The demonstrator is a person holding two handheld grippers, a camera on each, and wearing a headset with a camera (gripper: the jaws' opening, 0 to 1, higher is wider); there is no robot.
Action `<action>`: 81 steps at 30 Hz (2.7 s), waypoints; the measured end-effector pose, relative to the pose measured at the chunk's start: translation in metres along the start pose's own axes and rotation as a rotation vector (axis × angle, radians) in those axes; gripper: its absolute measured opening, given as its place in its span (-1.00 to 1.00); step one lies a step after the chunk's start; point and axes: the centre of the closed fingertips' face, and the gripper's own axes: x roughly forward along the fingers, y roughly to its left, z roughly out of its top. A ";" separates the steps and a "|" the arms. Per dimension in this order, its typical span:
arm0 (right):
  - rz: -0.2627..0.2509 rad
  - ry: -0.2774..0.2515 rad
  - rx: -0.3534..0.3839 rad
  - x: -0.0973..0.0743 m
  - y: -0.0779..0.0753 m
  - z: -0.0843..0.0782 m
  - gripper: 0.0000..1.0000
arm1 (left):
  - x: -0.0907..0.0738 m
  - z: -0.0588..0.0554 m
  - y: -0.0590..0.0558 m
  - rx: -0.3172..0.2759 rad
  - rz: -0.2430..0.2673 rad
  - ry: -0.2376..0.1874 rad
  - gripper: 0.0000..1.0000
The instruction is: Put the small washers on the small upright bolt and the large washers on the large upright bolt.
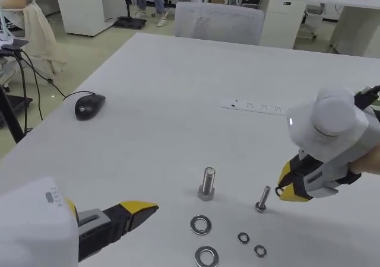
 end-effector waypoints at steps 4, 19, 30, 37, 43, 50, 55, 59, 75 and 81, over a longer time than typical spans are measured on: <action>-0.003 0.004 -0.007 0.001 -0.007 0.004 -0.76 | 0.000 0.001 0.002 -0.001 0.005 -0.002 0.18; 0.025 0.026 -0.026 0.012 -0.011 0.006 -0.76 | 0.002 0.001 0.006 -0.007 0.011 0.002 0.19; 0.038 0.034 -0.033 0.020 -0.013 0.003 -0.76 | 0.003 0.001 0.006 -0.005 0.004 0.007 0.18; 0.049 0.047 -0.038 0.029 -0.014 0.000 -0.75 | 0.002 0.001 0.007 -0.009 0.005 0.003 0.18; 0.063 0.052 -0.039 0.038 -0.014 -0.005 -0.75 | 0.001 -0.002 0.011 -0.014 0.012 0.009 0.18; 0.081 0.049 -0.047 0.046 -0.012 -0.008 -0.75 | 0.002 -0.003 0.014 -0.023 0.019 0.010 0.18; 0.088 0.051 -0.056 0.053 -0.010 -0.010 -0.75 | 0.003 -0.004 0.015 -0.026 0.021 0.012 0.18; 0.095 0.050 -0.054 0.057 -0.009 -0.012 -0.74 | 0.003 -0.005 0.015 -0.032 0.021 0.016 0.18; 0.102 0.045 -0.047 0.067 -0.006 -0.019 -0.70 | 0.004 -0.007 0.016 -0.038 0.021 0.024 0.18; 0.093 0.042 -0.041 0.063 -0.006 -0.022 -0.69 | 0.003 -0.007 0.014 -0.031 0.019 0.028 0.18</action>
